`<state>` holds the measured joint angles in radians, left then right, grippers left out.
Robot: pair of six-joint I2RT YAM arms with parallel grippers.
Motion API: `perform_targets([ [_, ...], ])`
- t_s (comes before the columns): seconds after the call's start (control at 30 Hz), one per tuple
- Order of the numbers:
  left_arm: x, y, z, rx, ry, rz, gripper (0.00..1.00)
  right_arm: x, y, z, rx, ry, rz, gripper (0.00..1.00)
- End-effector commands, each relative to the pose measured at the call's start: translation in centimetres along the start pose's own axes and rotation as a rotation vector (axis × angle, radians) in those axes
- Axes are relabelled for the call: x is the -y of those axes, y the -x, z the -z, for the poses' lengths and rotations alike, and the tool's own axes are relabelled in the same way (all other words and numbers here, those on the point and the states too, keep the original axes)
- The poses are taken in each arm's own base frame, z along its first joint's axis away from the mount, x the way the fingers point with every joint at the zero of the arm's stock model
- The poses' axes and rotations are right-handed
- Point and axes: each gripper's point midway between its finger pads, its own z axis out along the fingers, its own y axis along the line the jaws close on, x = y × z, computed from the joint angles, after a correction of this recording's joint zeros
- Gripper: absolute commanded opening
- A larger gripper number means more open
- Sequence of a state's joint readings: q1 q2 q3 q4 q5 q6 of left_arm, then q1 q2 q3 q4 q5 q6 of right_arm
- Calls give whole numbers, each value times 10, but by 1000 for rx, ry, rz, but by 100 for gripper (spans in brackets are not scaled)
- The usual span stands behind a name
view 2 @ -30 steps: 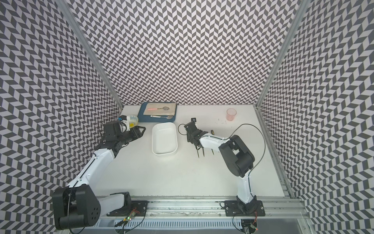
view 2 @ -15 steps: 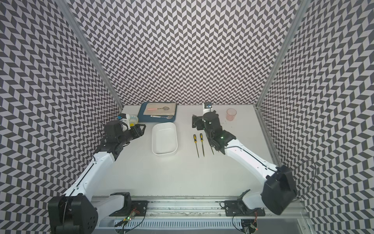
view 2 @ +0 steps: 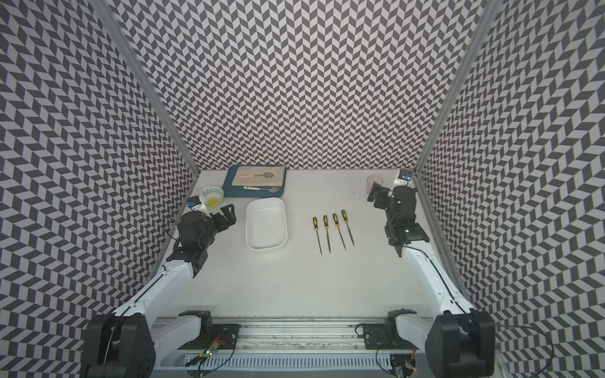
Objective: Take the file tool out of the storage box
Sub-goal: Reset both arms
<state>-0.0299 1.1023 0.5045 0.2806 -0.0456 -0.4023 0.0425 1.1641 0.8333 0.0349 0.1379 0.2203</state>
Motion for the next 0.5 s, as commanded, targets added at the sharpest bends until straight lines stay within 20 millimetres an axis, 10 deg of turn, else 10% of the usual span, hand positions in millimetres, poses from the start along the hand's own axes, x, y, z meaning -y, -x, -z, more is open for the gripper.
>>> perform_targets([
  [0.0, -15, 31, 6, 221, 77, -82, 100, 1, -1, -6, 41, 37, -32, 99],
  [0.47, -46, 6, -28, 245, 210, -267, 100, 28, -75, -24, 144, -6, 178, 100],
])
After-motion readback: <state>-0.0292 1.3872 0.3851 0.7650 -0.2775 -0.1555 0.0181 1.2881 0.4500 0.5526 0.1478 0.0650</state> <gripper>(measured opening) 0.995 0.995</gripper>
